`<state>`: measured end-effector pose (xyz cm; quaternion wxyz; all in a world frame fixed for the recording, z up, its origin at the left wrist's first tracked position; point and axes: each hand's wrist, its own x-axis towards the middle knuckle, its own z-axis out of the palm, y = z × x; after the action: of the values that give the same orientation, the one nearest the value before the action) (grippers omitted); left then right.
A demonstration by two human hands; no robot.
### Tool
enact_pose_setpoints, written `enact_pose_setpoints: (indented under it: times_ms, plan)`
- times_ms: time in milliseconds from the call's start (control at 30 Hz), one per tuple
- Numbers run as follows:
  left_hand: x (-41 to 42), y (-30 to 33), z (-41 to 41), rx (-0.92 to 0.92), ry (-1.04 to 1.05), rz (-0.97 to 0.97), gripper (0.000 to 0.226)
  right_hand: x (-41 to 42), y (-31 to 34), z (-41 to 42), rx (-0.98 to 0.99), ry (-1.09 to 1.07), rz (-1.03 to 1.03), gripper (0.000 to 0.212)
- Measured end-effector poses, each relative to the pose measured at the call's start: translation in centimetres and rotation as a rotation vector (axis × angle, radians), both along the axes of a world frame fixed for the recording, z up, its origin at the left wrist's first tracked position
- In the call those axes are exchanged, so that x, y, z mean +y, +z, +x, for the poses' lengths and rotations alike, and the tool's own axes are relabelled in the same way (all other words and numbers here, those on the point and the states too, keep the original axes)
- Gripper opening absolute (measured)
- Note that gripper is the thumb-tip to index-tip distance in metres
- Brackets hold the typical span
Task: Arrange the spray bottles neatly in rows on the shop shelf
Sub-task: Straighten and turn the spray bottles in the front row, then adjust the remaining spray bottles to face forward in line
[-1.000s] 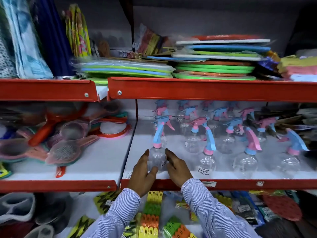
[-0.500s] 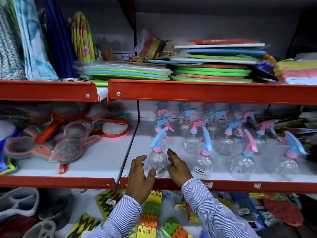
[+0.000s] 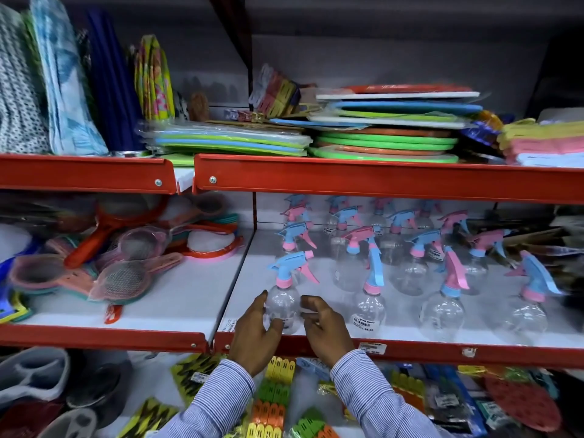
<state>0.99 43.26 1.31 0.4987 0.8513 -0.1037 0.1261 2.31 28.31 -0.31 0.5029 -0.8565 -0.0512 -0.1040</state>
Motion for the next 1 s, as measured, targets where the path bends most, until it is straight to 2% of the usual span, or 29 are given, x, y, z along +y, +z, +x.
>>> enact_pose_setpoints:
  times_ms: [133,567,833,900,1000]
  plan:
    - [0.0,0.1,0.0,0.018,0.003,0.008,0.054,0.0,0.2,-0.4,-0.004,0.008,-0.002,0.04]
    - [-0.1,0.4,-0.7,-0.037,-0.006,-0.015,0.046,0.0,0.1,-0.6,0.0,0.01,0.026,0.041]
    - [0.2,-0.3,-0.7,-0.052,0.025,0.016,0.058,-0.3,-0.3,-0.9,-0.033,-0.018,0.056,0.044]
    - [0.5,-0.9,-0.9,-0.101,0.083,0.026,0.067,-0.8,-0.4,-1.8,-0.107,-0.066,0.069,0.046]
    - [0.3,-1.1,-1.5,-0.249,0.098,-0.028,0.056,-2.2,-0.7,-3.8,-0.204,-0.161,0.058,0.047]
